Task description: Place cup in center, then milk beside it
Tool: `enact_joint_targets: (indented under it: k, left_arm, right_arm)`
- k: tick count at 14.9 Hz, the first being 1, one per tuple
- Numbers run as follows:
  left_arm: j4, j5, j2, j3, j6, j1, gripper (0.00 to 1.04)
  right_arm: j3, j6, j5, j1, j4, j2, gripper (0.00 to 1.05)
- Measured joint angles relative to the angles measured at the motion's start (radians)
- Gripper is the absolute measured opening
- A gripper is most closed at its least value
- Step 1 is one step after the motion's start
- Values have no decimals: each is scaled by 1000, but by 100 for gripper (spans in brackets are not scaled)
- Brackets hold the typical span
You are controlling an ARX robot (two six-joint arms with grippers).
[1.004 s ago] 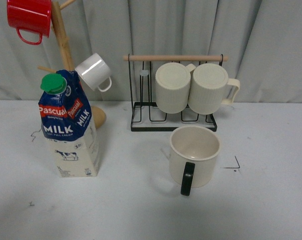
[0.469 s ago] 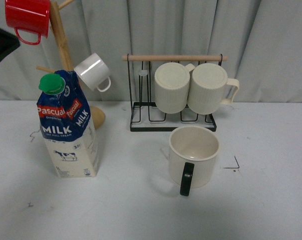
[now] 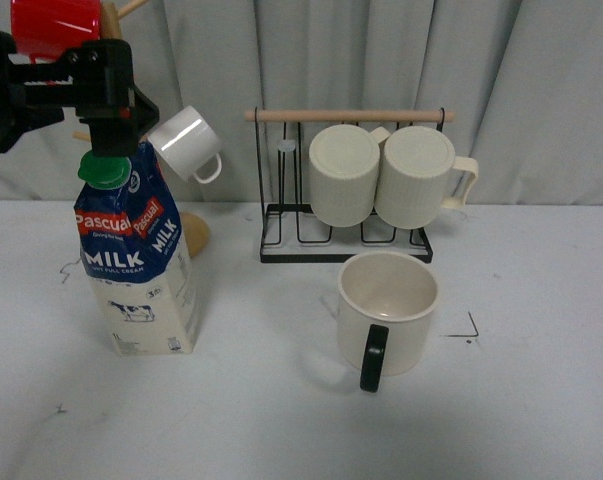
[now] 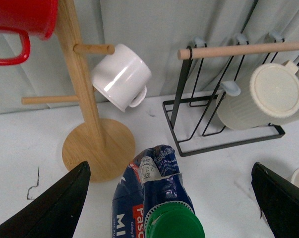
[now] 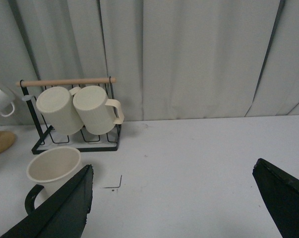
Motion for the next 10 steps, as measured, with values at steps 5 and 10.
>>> enact_joint_targets:
  k: [5,10]
  left_arm:
    - [-41,-100,72,41,54,-24,98]
    - [-135,-140,159,83,39,-2,98]
  right_arm:
    - [0,0,0,0,0,0,98]
    - [0,0,0,0,0,0,98]
